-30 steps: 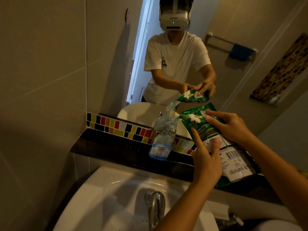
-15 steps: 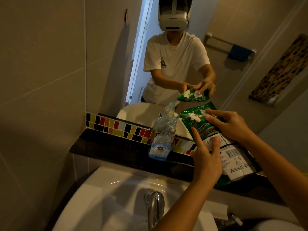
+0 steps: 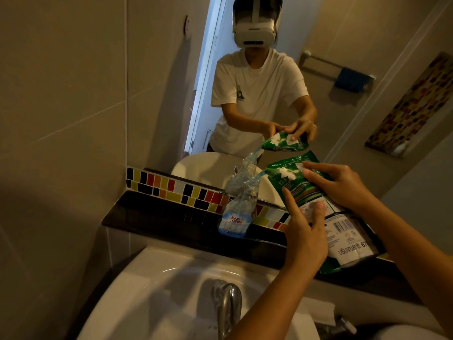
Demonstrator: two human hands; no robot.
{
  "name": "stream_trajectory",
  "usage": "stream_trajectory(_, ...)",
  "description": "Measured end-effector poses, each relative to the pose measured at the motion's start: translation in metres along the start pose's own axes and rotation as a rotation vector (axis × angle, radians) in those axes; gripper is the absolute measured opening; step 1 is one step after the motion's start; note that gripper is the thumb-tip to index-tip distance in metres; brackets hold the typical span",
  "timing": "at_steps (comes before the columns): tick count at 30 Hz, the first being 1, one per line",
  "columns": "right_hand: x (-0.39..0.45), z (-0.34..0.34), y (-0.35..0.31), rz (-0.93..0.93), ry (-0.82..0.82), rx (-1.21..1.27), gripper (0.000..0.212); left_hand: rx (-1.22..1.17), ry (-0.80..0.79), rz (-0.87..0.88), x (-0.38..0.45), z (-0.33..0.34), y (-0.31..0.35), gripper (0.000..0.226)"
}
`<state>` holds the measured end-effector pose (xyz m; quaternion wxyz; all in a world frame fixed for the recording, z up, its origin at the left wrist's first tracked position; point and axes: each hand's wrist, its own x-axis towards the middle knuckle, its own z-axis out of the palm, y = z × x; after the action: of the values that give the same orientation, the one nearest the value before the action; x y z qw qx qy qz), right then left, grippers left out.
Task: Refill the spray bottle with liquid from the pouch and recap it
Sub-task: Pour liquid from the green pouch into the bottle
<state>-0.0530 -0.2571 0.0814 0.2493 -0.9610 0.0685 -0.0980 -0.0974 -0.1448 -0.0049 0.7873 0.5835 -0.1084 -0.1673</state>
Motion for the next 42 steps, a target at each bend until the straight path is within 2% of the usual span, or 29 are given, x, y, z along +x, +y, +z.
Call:
stream_trajectory(16,0.002,-0.002,-0.003,-0.003,-0.015,-0.014,0.046,-0.007,-0.012,0.003,-0.001,0.0,0.004,0.076)
stream_trajectory(23,0.001,-0.005,-0.005,0.007,-0.027,-0.005,0.058,-0.017,-0.015,0.003,-0.002,0.001,0.005,0.076)
stream_trajectory(28,0.002,-0.005,-0.006,0.007,-0.003,-0.016,0.047,-0.007,-0.018,0.0,-0.002,0.001,0.008,0.075)
stream_trajectory(39,0.001,-0.007,-0.008,0.016,-0.025,0.002,0.054,-0.025,-0.015,-0.003,-0.004,0.001,0.011,0.076)
stream_trajectory(42,0.001,-0.008,-0.008,0.014,-0.016,-0.012,0.049,-0.025,-0.017,-0.005,-0.005,0.002,0.012,0.075)
